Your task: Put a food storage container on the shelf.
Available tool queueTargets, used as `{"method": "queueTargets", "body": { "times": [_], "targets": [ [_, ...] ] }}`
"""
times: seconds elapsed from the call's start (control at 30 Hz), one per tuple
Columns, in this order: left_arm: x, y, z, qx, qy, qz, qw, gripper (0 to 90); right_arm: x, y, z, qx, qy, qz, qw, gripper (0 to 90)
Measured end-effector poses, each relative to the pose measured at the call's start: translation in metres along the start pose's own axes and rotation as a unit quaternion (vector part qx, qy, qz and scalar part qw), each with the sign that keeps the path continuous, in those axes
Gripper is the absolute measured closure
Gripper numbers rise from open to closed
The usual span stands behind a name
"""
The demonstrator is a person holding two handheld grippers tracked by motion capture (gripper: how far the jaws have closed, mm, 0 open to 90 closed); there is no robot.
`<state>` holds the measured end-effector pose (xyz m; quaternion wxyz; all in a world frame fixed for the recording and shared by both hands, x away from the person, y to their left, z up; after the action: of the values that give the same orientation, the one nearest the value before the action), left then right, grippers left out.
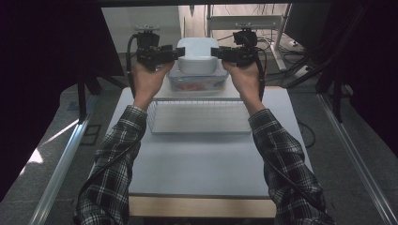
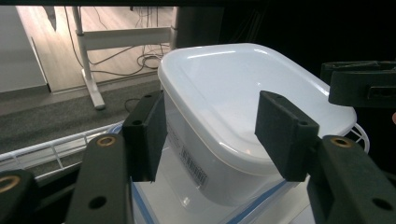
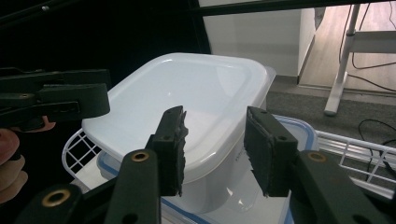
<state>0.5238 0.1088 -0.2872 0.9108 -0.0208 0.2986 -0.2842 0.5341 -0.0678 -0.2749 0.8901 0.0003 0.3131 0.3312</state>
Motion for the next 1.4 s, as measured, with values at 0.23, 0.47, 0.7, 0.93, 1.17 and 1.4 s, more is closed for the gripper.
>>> {"method": "queueTargets", "body": {
  "times": [0.23,0.47,0.7,0.93,1.17,1.4],
  "targets": [
    [-0.004,-0.004,0.0,0.022,-0.007,-0.004,0.9997,31.1,-0.002,-0.001,0.0,-0.016,-0.013,0.012,0.9997,46.3],
    [-0.01,-0.015,-0.005,0.049,-0.011,-0.028,0.9984,21.3,-0.008,0.001,-0.004,-0.03,-0.018,0.036,0.9987,33.4],
    [-0.017,-0.019,-0.017,0.058,-0.013,-0.044,0.9973,13.2,-0.016,0.002,-0.017,-0.06,-0.02,0.044,0.997,24.6],
    [-0.023,-0.021,-0.029,0.067,-0.015,-0.054,0.9962,9.2,-0.022,0.001,-0.032,-0.079,-0.021,0.051,0.9953,19.7],
    [-0.026,-0.028,-0.042,0.087,-0.008,-0.057,0.9945,7.4,-0.024,-0.001,-0.044,-0.09,-0.019,0.055,0.9943,17.4],
    [-0.03,-0.034,-0.055,0.109,-0.013,-0.045,0.9929,5.0,-0.025,-0.002,-0.056,-0.093,-0.016,0.062,0.9936,16.5]
  ]
}}
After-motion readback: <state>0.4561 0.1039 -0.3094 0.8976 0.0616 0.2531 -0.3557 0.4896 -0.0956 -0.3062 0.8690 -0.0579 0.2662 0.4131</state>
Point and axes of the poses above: each handheld gripper's, and its own axes: x roughly forward along the jaws, z roughly out of its top, y roughly to its left, the point moved 8 cm from there along x, roughly forward along the jaws, and after that the axes turned 12 degrees about y, right-handed, at the moved point
